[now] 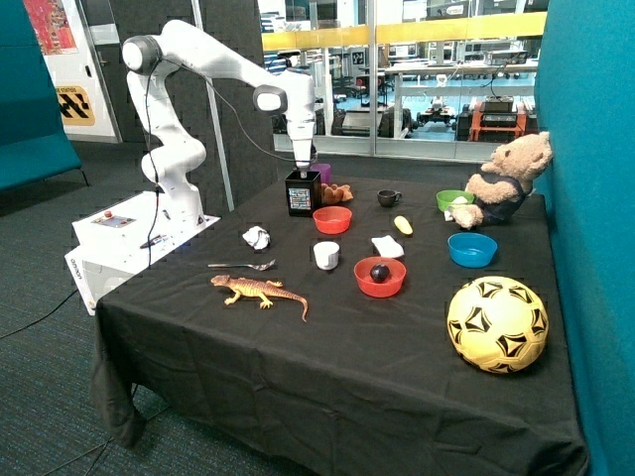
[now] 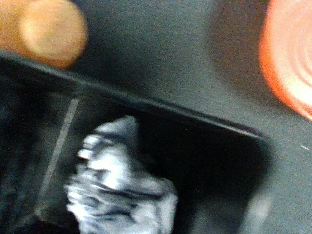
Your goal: Throw away the rubbish paper
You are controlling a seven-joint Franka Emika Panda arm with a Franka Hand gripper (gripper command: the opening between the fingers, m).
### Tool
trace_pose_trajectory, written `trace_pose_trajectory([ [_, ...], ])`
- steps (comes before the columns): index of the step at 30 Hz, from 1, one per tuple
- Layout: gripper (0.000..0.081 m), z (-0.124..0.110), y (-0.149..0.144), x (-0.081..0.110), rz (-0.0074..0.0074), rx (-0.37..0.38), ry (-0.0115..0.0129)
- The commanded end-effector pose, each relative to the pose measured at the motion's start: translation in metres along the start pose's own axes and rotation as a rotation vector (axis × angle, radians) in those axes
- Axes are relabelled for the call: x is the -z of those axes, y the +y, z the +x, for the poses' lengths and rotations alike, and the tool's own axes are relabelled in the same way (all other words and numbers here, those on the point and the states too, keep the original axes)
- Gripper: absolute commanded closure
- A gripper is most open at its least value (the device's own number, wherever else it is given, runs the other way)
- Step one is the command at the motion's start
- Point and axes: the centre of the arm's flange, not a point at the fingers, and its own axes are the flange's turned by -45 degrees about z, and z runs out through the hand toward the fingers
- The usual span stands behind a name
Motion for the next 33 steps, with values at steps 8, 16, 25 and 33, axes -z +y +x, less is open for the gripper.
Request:
trace_pose_trajectory([
  [8, 0.0025, -0.055, 0.09, -0.004, 0.0027, -0.234, -0.0034],
  [16, 0.0027, -0.083, 0.13, -0.018, 0.0024, -0.37, -0.0036],
  [25, 0.0017, -0.108, 0.157, -0.027, 0.0024, -0.413, -0.0036],
  [33, 0.0005, -0.118, 0.157, -0.042, 0.0024, -0.411, -0.0036],
])
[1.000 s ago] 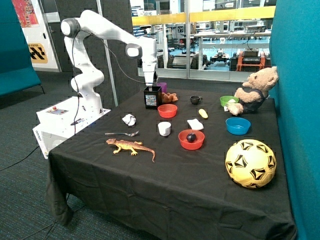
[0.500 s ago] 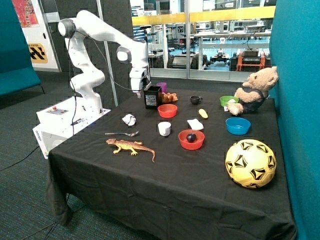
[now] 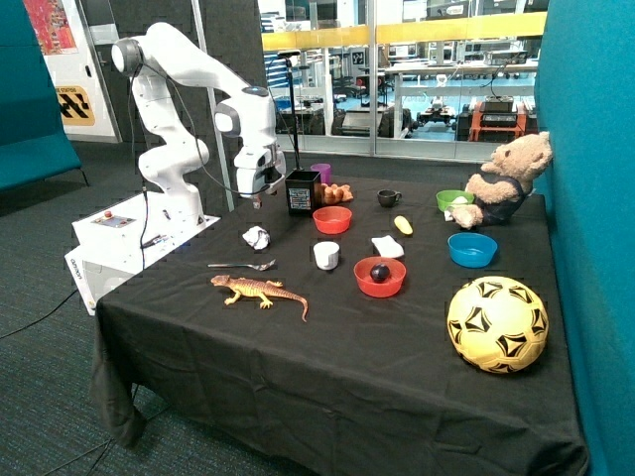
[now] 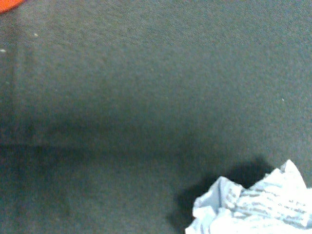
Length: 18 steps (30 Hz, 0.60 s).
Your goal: Throw away the rubbish paper
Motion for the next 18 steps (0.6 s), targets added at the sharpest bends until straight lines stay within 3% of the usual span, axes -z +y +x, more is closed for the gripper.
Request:
trace_pose_trajectory([
  [1, 0.0003, -0.01, 0.015, -0.017, 0.0017, -0.017, 0.0048],
  [18, 0.0003, -0.026, 0.024, -0.061, 0.0017, -0.04, 0.0048],
])
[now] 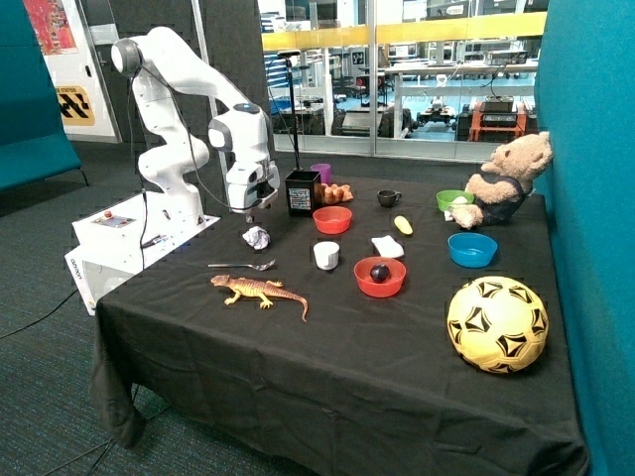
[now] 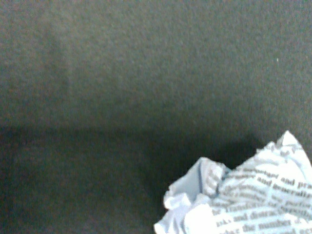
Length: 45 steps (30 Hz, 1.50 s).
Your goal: Throw away the rubbish paper
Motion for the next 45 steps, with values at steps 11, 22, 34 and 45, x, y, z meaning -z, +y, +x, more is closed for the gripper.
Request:
trace_pose_trajectory([
  [11, 0.0037, -0.011, 0.009, -0.033, -0.0012, -0.019, -0.002],
  [22, 0.0075, -0.01, 0.0, -0.041, -0.0012, -0.009, -0.002],
  [34, 0.0116, -0.008, -0.001, -0.057, -0.0012, -0.007, -0.002],
  [45, 0.0133, 0.003, -0.005, -0.063, -0.0012, 0.006, -0.002],
])
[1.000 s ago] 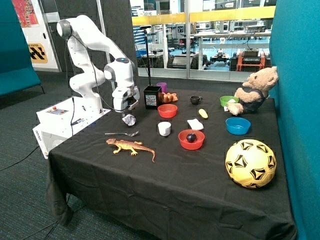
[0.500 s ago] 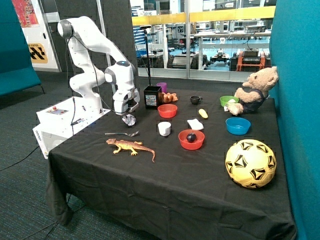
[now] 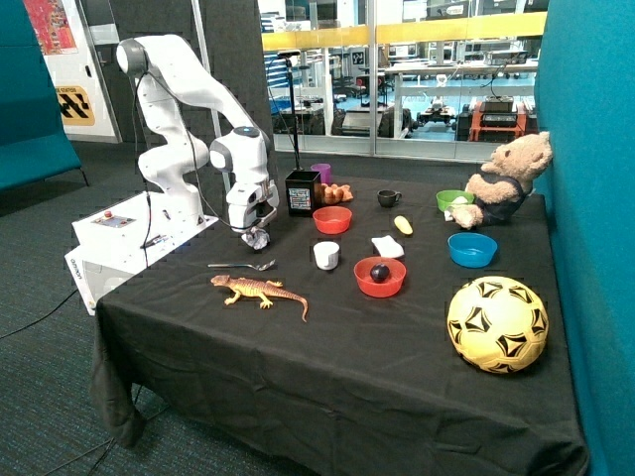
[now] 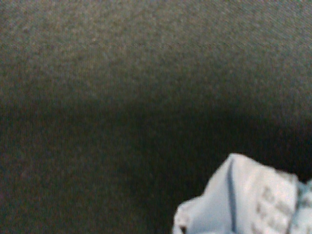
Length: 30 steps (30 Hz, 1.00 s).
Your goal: Throw away the rubbish paper
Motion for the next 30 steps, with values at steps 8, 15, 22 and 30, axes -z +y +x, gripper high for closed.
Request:
trace_pose_trajectory([
  [8, 0.0224, 0.0149, -0.0014, -0.0063, 0.0039, 0.002, -0.0015],
  [15, 0.0781, 0.0121, 0.0029, -0.0029, 0.0039, -0.007, -0.0015],
  [22, 0.0808, 0.0089, 0.0053, -0.0027, 0.0039, -0.023, -0.0016],
  [30, 0.0808, 0.009, -0.0023, -0.0032, 0.0039, -0.021, -0.0016],
])
